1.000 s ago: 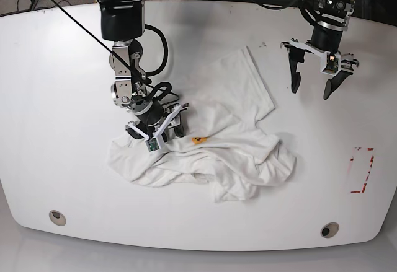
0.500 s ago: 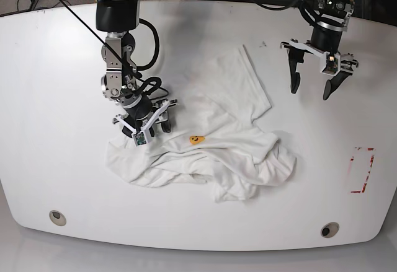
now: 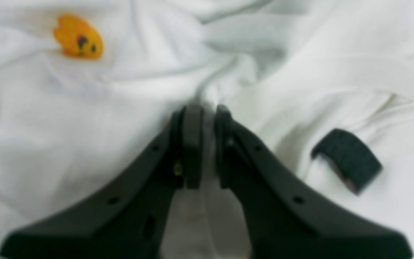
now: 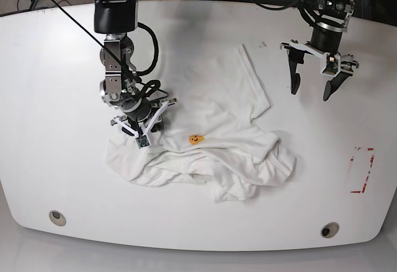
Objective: Fold the T-shirt properly
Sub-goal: 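Grasp the shirt fabric near the yellow patch with the right gripper and pull, then lower the left gripper toward the shirt beside the right gripper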
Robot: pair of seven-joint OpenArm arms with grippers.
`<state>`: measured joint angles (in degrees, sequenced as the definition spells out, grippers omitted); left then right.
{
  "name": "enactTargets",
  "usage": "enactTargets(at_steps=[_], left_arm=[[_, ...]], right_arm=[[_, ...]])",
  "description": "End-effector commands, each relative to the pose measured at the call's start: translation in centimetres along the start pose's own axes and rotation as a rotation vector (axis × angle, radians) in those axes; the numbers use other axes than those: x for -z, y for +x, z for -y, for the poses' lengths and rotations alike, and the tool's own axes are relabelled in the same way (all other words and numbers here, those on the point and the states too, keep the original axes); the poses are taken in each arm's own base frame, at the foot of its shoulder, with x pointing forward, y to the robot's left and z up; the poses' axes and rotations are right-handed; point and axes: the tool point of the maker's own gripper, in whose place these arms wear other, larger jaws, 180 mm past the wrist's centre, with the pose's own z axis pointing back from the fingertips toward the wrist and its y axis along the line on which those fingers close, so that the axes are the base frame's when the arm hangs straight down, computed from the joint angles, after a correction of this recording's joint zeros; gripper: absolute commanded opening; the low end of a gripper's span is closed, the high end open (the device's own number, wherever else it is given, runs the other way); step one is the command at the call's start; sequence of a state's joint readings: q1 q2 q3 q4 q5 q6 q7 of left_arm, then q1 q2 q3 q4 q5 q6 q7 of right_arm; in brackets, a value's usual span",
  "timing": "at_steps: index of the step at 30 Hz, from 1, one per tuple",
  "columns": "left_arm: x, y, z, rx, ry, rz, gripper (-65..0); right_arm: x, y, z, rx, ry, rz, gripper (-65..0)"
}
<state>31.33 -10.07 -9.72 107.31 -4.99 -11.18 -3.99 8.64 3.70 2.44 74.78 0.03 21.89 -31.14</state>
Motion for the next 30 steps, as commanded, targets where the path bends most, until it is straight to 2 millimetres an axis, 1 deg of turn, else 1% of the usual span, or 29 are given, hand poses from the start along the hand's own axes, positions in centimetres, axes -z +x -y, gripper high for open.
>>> enactTargets(at_steps=[1,4,6,8,10,14,20,22,24,30], left_arm=[[0.0,1.4,-0.2,0.011,0.001,0.053,-20.3],[0.2,1.5,-0.2,0.008,0.000,0.054,-20.3],[0.4,1.6,-0.2,0.007,-0.001,0.056,-20.4],[0.7,1.9,-0.2,0.005,-0.001,0.062,-20.5],[1.3,2.4,-0.2,0.005,-0.002,0.070,-20.9],[1.8,2.7,-0.3,0.005,0.000,0.071,-21.2],[2.2,2.8,-0.6,0.007,0.006,0.076,-21.3],[2.7,3.2,-0.9,0.013,0.014,0.098,-21.2],[3.1,3.1,-0.8,0.011,0.011,0.098,-21.2],[5.4,3.1,-0.1,0.002,-0.012,0.092,-21.6]], right_arm=[[-1.4,1.4,1.1,-0.046,-0.039,0.001,-54.3],[-2.1,1.8,1.2,-0.058,-0.049,0.010,-54.1],[-2.4,2.0,1.0,-0.063,-0.051,0.021,-55.2],[-2.7,2.1,0.7,-0.063,-0.049,0.032,-57.0],[-3.1,1.6,-0.1,-0.053,-0.040,0.057,-61.7],[-3.5,1.7,-0.9,-0.050,-0.031,0.082,-63.8],[-3.9,1.8,-1.8,-0.047,-0.018,0.120,-64.6],[-3.9,0.8,-2.5,-0.038,-0.001,0.131,-65.0],[-4.0,0.8,-2.6,-0.037,0.001,0.138,-65.0],[-4.8,1.0,-2.6,-0.045,-0.010,0.139,-64.2]])
